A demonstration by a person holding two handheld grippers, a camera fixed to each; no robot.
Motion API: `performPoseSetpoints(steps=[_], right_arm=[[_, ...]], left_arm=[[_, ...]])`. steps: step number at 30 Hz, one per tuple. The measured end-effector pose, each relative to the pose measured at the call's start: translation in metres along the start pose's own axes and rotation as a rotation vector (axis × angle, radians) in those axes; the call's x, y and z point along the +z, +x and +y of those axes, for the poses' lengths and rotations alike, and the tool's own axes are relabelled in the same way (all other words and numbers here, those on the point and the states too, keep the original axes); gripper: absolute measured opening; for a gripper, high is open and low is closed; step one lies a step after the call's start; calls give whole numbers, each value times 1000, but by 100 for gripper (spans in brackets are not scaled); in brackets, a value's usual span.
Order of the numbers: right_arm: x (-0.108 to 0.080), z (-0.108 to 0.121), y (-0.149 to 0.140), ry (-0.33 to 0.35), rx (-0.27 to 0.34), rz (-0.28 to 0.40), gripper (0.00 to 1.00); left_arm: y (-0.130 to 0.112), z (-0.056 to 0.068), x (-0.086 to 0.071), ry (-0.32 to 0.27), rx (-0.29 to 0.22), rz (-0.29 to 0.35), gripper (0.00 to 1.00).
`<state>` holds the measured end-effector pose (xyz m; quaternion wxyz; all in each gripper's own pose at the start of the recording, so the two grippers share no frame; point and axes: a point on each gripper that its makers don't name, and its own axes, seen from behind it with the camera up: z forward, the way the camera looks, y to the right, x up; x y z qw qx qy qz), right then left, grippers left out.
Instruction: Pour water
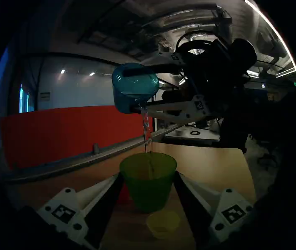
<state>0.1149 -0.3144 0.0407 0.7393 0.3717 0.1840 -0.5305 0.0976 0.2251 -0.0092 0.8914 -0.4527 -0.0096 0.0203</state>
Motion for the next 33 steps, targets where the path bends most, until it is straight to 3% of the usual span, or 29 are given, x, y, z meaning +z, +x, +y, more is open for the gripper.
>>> performPoseSetpoints(steps=[33], right_arm=[[1, 12, 1, -37, -133, -4, 88]], left_arm=[[-1, 3, 1, -9, 4, -5, 86]])
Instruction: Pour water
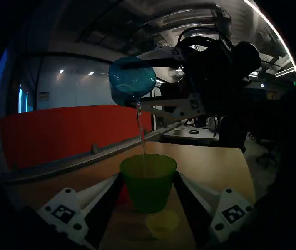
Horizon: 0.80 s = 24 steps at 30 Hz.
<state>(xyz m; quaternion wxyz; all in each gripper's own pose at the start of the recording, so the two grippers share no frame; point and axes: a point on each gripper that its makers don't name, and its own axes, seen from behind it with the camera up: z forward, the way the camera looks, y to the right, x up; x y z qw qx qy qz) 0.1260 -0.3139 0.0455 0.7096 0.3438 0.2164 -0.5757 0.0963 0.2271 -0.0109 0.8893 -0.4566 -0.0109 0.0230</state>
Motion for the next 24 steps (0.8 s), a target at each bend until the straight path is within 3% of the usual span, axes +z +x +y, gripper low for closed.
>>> performPoseSetpoints(steps=[24], right_arm=[[0, 6, 1, -16, -106, -5, 88]], left_arm=[[2, -3, 2, 1, 1, 1, 85]])
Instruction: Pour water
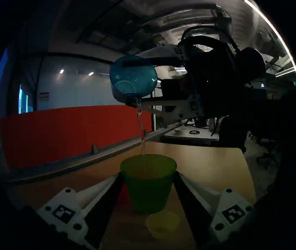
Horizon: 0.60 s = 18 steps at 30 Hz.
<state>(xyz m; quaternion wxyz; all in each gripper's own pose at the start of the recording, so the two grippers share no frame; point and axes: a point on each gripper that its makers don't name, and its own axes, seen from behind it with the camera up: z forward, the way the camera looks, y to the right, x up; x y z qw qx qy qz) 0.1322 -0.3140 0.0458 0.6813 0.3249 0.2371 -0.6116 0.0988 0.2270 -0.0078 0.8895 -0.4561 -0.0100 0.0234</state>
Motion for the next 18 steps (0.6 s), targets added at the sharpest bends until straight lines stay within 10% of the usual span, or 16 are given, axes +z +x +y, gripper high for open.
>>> performPoseSetpoints(steps=[18], right_arm=[[-2, 0, 5, -5, -75, -1, 88]], left_arm=[[2, 1, -1, -1, 3, 4, 85]])
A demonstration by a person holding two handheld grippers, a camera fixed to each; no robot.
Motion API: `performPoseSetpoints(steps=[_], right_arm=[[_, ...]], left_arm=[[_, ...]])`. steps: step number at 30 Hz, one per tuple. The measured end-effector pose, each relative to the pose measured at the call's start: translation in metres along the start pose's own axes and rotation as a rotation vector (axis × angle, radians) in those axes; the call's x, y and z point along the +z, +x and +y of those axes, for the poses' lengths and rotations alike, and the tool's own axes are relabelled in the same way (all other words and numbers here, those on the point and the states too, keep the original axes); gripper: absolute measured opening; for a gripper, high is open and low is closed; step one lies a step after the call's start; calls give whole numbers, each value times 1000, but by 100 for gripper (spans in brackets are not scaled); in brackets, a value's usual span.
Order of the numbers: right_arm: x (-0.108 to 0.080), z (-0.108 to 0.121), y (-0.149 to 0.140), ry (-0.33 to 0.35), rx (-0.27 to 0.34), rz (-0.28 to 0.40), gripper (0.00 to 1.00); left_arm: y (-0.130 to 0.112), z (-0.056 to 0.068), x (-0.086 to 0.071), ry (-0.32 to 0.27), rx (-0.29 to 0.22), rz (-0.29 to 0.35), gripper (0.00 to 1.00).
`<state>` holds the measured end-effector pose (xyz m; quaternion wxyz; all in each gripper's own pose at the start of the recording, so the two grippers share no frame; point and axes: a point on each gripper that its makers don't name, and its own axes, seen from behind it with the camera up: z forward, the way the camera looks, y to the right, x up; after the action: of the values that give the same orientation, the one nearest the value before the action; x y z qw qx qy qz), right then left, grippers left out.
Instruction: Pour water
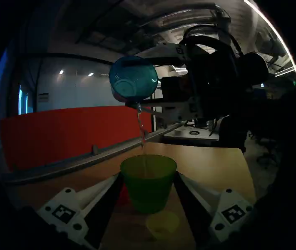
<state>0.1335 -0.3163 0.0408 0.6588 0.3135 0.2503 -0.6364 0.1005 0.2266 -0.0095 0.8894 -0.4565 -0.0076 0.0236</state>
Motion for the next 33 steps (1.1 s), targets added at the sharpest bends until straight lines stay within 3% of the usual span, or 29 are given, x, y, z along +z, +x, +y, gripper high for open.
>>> performPoseSetpoints(steps=[33], right_arm=[[-2, 3, 9, -5, -83, 7, 88]], left_arm=[[5, 3, 1, -3, 2, 12, 86]])
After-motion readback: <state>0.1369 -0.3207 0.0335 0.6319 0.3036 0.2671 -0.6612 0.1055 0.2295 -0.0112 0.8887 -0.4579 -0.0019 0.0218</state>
